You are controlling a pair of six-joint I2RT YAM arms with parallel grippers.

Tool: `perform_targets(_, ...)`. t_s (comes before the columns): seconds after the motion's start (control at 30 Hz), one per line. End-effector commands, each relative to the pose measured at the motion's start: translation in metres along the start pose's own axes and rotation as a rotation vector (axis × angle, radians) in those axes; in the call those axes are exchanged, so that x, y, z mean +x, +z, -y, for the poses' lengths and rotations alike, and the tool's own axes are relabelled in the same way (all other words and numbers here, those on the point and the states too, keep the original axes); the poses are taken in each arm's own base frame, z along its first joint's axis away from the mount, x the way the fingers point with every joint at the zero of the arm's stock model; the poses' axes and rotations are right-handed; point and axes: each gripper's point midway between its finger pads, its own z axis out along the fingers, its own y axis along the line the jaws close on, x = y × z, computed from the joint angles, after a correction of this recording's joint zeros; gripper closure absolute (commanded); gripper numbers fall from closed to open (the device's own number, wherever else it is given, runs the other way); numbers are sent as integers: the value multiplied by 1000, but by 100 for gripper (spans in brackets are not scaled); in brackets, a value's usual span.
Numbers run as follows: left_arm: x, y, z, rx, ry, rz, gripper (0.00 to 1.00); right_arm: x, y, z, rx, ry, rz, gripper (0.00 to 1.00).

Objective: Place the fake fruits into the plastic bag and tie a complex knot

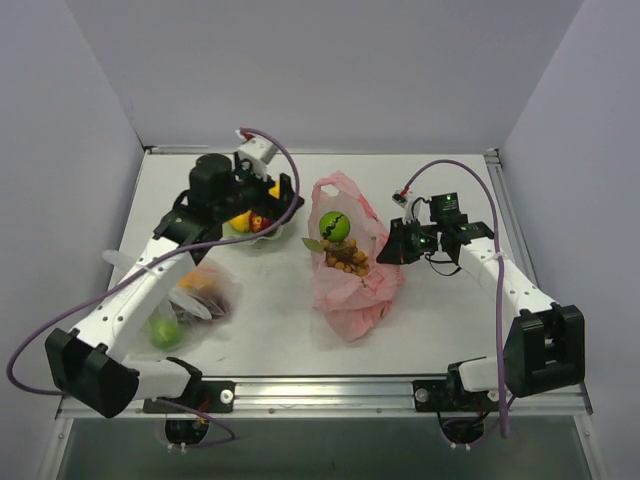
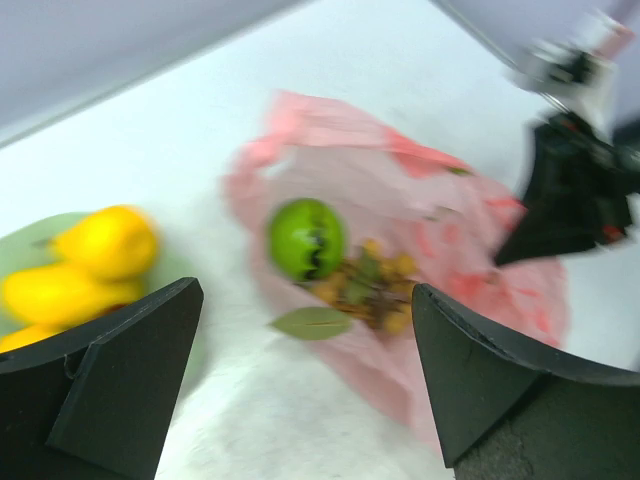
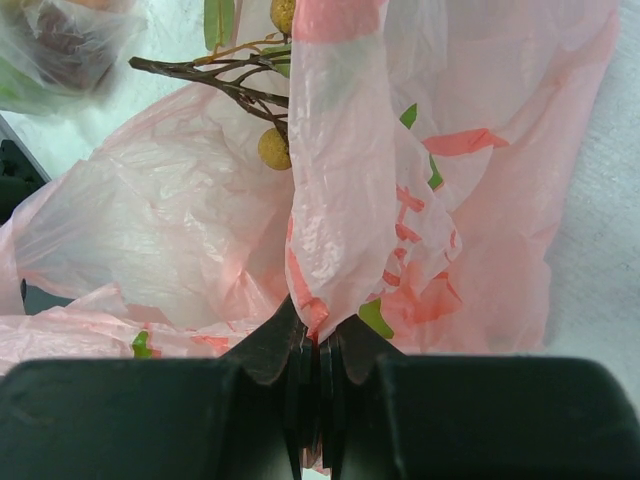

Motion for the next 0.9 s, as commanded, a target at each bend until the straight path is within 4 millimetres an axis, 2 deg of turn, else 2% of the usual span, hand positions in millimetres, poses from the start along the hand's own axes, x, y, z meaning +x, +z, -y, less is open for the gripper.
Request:
perform_targets(0.0, 18, -24, -56, -195, -58, -41, 3, -8, -5, -1, -3, -16, 14, 100)
perform_targets(0.03, 27, -27, -76, -276, -48, -72, 2, -7, -4, -1, -3, -14, 9, 100)
perform_targets(0.07, 40, -21, -86, -304, -50, -113, 3, -7, -4, 0, -1, -12, 9, 100)
perform_targets(0.13, 48, -19, -104, -398, -65, -158, 2, -6, -3, 0, 2, -10, 5, 100)
perform_targets(0.17, 62, -9, -113, -423, -97, -206, 3, -7, -3, 1, 3, -8, 5, 100)
perform_targets(0.2, 64, -11, -128, -513, -107, -218, 3, -6, -3, 1, 5, -7, 4, 100)
perform_targets(0.23, 65, -10, -134, -549, -126, -230, 2, -7, -3, 1, 5, -7, 5, 100)
perform_targets(0.27, 76, -1, -141, -572, -142, -264, 3, -7, -4, 1, 7, -6, 6, 100)
perform_targets(0.33, 80, 2, -153, -633, -165, -284, 2, -7, -4, 2, 10, -8, 5, 100)
perform_targets(0.37, 91, 7, -159, -647, -189, -308, 3, -8, -4, 2, 10, -11, 3, 100)
perform_targets(0.4, 93, 6, -167, -691, -192, -311, 3, -7, -4, 2, 10, -9, 1, 100)
perform_targets(0.63, 118, 27, -191, -723, -248, -364, 3, -3, -2, 3, 3, -5, -11, 100)
perform_targets(0.87, 139, 49, -197, -683, -315, -394, 3, -1, 0, 4, 2, -3, -18, 100)
